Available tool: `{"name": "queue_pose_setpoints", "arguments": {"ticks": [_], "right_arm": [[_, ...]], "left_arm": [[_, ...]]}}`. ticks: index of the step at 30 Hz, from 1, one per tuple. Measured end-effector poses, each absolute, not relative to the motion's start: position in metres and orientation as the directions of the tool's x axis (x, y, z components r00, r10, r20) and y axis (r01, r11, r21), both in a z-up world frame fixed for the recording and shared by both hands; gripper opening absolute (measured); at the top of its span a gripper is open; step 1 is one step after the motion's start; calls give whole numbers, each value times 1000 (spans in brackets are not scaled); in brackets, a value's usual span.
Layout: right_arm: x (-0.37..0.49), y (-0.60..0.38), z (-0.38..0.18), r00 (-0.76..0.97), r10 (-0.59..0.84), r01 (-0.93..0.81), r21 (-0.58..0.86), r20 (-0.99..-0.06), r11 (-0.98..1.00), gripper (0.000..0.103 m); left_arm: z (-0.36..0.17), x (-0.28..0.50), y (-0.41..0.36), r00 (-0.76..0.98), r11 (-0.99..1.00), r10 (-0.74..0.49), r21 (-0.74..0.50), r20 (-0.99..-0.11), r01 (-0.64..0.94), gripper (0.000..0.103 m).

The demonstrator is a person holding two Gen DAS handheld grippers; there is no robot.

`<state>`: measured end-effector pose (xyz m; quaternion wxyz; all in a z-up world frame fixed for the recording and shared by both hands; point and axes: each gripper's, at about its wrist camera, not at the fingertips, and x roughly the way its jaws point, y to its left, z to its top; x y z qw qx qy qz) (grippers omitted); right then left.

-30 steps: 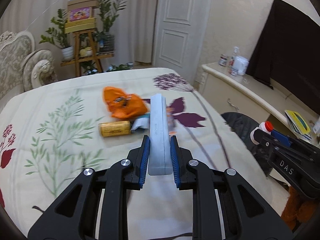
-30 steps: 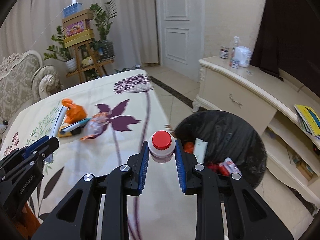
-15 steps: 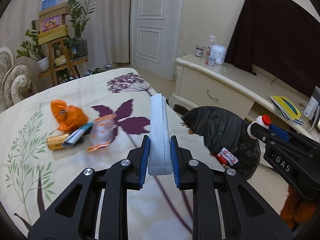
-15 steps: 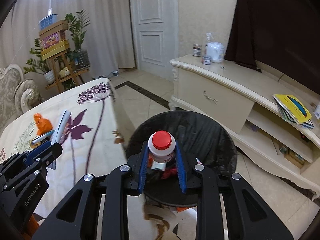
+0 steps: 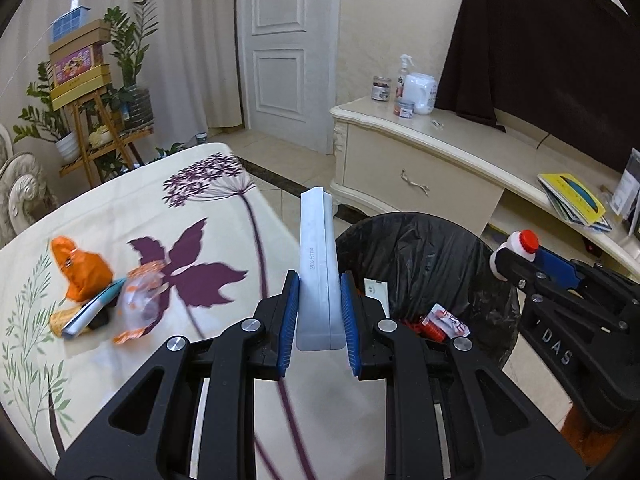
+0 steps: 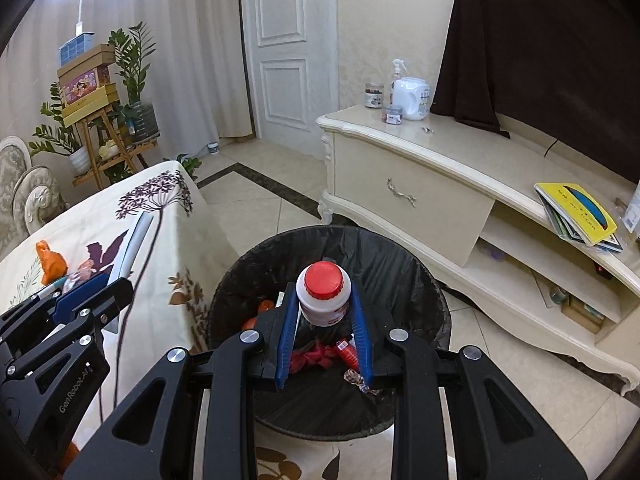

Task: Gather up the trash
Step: 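Open both tools to drop the tube and bottle into the bin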

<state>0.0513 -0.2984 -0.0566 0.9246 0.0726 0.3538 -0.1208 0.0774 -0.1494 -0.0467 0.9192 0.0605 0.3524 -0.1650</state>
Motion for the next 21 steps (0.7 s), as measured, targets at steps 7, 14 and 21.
{"name": "queue_pose_setpoints", "arguments": {"ticks": [7, 14, 21], "right_arm": [[66, -313, -66, 706, -173, 290, 57, -687, 955, 27], [76, -322, -74, 694, -177, 308, 66, -698, 949, 27], [76, -330, -77, 691, -185, 330, 77, -699, 941, 40]], "left_arm": [[-53, 94, -170, 685, 931, -259, 13, -681, 364, 21], [-59, 107, -180, 667, 929, -260, 8, -698, 370, 23], [-62, 107, -179, 664, 929, -258, 7, -702, 369, 44]]}}
